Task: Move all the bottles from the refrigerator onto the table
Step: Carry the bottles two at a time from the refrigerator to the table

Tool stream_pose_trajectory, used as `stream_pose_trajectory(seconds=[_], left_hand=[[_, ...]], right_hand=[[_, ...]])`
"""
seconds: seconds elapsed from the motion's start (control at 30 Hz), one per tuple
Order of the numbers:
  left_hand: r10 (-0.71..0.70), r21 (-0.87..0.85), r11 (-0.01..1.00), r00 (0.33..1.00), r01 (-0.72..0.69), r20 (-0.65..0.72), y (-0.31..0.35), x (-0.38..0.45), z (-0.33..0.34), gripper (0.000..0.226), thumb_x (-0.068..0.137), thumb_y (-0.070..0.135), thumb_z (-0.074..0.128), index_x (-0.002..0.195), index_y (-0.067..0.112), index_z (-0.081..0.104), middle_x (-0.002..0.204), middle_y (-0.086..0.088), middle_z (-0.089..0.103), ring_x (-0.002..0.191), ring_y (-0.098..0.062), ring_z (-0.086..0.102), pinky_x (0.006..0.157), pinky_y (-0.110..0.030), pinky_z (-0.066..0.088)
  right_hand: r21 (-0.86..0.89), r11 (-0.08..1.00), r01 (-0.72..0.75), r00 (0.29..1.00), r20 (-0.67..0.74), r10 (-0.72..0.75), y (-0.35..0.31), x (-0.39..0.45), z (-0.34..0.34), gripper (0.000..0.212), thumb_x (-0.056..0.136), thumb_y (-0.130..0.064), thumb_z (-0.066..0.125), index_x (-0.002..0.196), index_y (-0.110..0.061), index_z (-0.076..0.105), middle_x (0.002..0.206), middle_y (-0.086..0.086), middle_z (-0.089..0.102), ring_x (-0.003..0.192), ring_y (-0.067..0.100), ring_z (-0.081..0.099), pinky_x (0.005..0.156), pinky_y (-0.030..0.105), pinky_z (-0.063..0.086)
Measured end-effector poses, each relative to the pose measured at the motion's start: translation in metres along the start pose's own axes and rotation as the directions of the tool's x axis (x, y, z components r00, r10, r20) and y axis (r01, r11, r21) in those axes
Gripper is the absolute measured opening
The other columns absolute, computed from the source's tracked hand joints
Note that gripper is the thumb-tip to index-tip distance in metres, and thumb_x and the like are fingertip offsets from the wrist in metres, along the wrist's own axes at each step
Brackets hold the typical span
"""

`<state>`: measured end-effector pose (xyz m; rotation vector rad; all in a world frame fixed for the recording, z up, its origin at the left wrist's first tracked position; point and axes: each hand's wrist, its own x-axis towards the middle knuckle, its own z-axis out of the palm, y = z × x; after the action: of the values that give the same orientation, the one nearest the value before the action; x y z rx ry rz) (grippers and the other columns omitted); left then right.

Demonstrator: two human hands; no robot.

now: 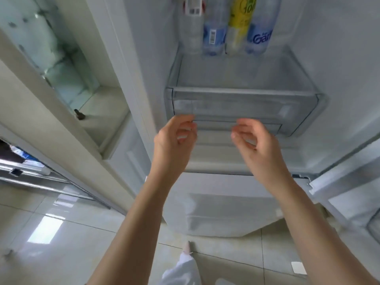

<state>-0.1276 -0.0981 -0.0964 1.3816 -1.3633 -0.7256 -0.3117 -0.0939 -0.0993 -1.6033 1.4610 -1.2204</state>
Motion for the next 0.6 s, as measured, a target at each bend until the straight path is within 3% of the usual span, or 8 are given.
stream_pose_trajectory(seconds=[0.13,0.27,0.4,0.53,0.6], left_hand=[[0.018,-0.059,0.998,1.000,-0.018,-0.001,0.016,0.055,0.013,0.026,0.088,0.003,0.059,0.109,0.016,0.065,0.097,0.005,0.070,0.079,-0.001,0.063,0.071,-0.005,0.044],[0.042,-0.139,0.989,0.999,-0.040,0.011,0.028,0.100,0.029,0.030,0.087,0.000,0.056,0.111,0.017,0.063,0.098,0.006,0.066,0.079,0.003,0.060,0.073,-0.008,0.046],[0.077,-0.136,0.988,0.997,-0.076,-0.002,0.031,0.131,0.047,0.033,0.086,0.003,0.059,0.117,0.013,0.061,0.111,-0.002,0.064,0.098,-0.015,0.062,0.083,-0.019,0.050],[0.085,-0.101,0.991,0.996,-0.087,-0.028,0.033,0.166,0.069,0.040,0.085,0.007,0.063,0.123,0.015,0.057,0.119,0.000,0.060,0.105,-0.017,0.057,0.093,-0.036,0.050],[0.100,-0.084,0.991,0.994,-0.104,-0.052,0.037,0.182,0.082,0.043,0.084,0.008,0.064,0.126,0.016,0.054,0.122,0.002,0.056,0.108,-0.015,0.053,0.097,-0.037,0.048]], right_hand=[[-0.011,0.997,0.079,0.989,-0.121,-0.079,-0.012,0.050,0.005,0.022,0.091,-0.011,0.063,0.110,-0.018,0.055,0.092,-0.014,0.064,0.087,-0.006,0.062,0.082,0.011,0.048],[-0.025,0.996,0.086,0.978,-0.189,-0.089,-0.022,0.090,0.004,0.024,0.091,-0.010,0.062,0.113,-0.017,0.055,0.094,-0.011,0.064,0.086,-0.009,0.062,0.078,0.007,0.046],[-0.037,0.996,0.084,0.966,-0.242,-0.090,-0.029,0.119,-0.004,0.026,0.091,-0.011,0.061,0.117,-0.012,0.056,0.092,-0.017,0.063,0.084,-0.012,0.061,0.074,0.003,0.044],[-0.023,0.996,0.089,0.951,-0.294,-0.092,-0.031,0.154,-0.018,0.027,0.091,-0.011,0.061,0.117,-0.012,0.055,0.092,-0.013,0.063,0.085,-0.005,0.061,0.076,0.003,0.043],[-0.027,0.996,0.090,0.944,-0.316,-0.094,-0.028,0.175,-0.027,0.027,0.090,-0.012,0.062,0.116,-0.013,0.056,0.092,-0.010,0.063,0.087,-0.001,0.061,0.076,0.004,0.044]])
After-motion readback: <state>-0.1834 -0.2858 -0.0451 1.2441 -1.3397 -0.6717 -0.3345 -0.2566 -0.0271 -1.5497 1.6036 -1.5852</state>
